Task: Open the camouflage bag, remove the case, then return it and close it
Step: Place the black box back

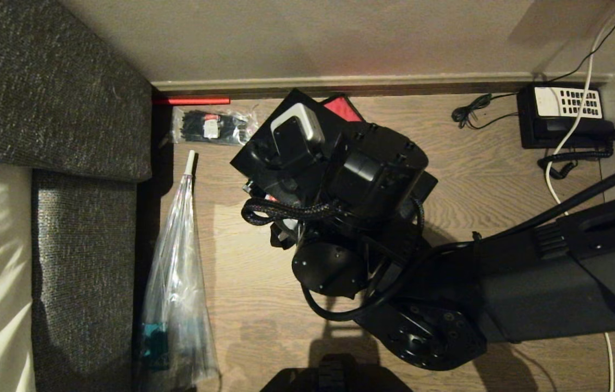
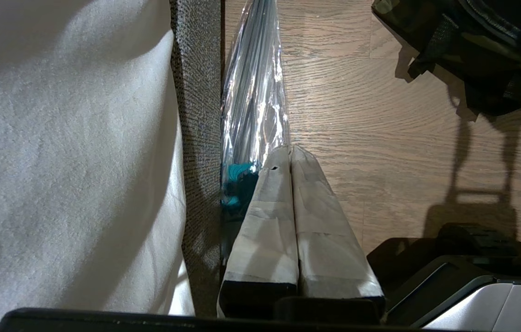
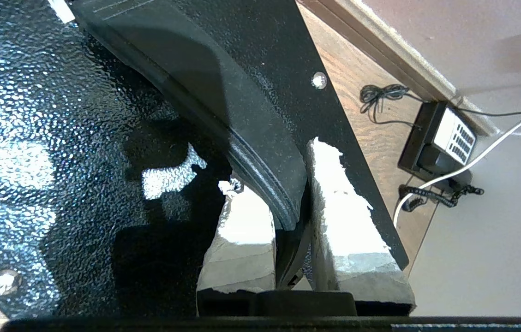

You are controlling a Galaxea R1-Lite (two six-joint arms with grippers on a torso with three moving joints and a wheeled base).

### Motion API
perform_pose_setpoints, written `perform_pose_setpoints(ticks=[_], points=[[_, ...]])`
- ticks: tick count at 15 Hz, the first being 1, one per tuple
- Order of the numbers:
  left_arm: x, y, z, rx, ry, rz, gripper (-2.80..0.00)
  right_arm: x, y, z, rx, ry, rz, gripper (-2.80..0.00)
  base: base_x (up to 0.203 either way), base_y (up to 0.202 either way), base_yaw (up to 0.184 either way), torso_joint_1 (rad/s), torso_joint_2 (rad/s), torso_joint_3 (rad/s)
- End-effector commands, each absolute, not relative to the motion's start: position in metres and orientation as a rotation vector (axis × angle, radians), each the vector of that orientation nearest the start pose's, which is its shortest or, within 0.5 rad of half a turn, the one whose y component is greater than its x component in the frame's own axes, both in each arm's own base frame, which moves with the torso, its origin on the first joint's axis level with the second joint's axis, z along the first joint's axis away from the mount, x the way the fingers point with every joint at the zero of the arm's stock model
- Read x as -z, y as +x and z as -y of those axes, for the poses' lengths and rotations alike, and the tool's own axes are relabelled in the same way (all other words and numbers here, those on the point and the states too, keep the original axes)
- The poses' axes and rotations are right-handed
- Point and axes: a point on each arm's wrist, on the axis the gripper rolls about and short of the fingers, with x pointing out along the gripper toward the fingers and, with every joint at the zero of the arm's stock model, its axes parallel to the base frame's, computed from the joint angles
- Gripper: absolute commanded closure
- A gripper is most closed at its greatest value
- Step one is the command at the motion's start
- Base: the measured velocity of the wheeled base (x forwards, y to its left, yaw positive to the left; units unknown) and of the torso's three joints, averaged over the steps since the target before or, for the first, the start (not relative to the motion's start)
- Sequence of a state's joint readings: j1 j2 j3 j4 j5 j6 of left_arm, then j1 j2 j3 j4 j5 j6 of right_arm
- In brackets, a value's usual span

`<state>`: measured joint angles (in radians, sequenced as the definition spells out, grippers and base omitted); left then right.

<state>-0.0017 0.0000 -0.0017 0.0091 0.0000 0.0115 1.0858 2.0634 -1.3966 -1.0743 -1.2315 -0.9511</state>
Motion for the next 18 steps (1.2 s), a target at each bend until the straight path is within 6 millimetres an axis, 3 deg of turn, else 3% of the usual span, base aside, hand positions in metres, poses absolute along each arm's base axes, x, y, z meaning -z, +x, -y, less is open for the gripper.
perform_pose_setpoints(ticks=[1, 18], points=[[-0.075, -0.0229, 0.0, 0.002, 0.011, -0.008, 0.0, -0.2468, 0.2096, -0.3511, 0.21, -0.575, 0.075, 0.0, 0.0, 0.0, 0.0, 0.0, 0.0, 0.0], [-0.075, -0.0229, 0.0, 0.002, 0.011, -0.008, 0.0, -0.2484, 0.213, -0.348, 0.219, -0.529, 0.08, 0.0, 0.0, 0.0, 0.0, 0.0, 0.0, 0.0]])
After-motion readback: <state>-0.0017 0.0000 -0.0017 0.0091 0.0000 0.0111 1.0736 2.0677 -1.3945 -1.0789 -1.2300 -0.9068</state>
